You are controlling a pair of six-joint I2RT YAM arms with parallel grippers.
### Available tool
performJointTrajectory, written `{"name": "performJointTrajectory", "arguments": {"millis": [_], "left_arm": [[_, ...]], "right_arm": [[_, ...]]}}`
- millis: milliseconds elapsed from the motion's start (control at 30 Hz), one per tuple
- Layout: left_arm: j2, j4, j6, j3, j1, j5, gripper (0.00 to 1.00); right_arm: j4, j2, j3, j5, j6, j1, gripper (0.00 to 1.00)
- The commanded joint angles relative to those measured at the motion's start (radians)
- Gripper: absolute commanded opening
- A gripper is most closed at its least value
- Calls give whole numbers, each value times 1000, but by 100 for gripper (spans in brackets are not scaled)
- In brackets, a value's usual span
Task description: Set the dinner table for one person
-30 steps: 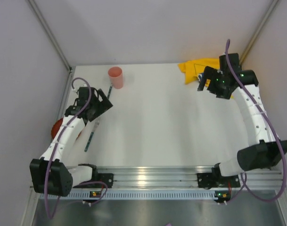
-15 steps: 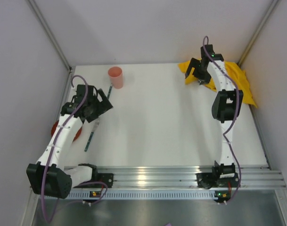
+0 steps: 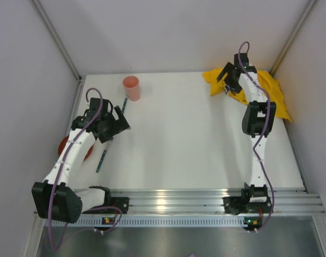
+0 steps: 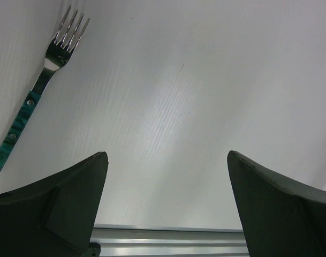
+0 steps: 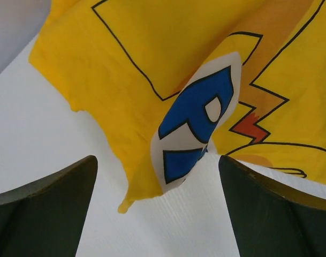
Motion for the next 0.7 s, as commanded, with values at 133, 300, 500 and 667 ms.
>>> {"name": "performJointTrajectory", "arguments": {"millis": [133,300,500,667], "left_arm": [[89,2,35,50,2,54,99],[132,20,37,67,2,84,96],[201,45,54,135,-6,93,95],[242,57,59,191,-15,86,95]], "right_arm": [[-36,102,47,62,48,-3,49],[-78,71,-13,33,5,-3,0],[-75,-179,-339,-59,-55,56,0],[-67,-501,-629,-141,-47,206,0]]}}
